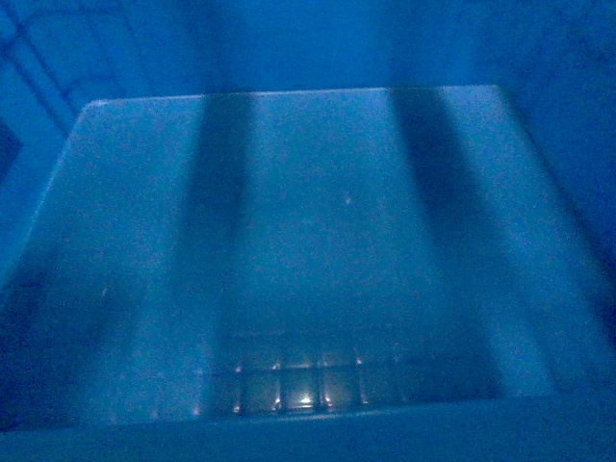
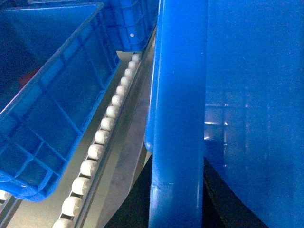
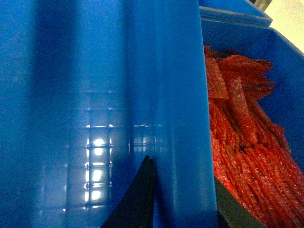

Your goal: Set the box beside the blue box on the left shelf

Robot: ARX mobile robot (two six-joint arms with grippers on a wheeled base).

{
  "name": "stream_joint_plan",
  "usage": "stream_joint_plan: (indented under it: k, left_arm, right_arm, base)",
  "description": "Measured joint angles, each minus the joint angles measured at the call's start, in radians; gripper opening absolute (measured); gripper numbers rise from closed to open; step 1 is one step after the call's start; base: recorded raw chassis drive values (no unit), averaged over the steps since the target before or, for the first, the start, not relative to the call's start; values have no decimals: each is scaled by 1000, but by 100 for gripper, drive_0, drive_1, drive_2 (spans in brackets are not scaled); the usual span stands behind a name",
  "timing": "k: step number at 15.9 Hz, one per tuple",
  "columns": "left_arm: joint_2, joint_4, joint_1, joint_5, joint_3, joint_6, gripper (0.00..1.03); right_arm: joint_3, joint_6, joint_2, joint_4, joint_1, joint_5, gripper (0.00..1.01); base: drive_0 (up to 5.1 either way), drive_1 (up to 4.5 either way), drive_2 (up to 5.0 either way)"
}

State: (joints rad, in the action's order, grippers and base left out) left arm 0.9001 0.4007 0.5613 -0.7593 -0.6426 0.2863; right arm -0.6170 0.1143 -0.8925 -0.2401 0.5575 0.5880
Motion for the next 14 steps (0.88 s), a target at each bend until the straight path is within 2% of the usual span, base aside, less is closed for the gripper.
stream_joint_plan:
  k: [14]
  left_arm:
    - [-5,2,0,-3,0,-2,14]
  right_arm:
    - [0,0,0,1,0,-1,17]
  base:
    - [0,0,0]
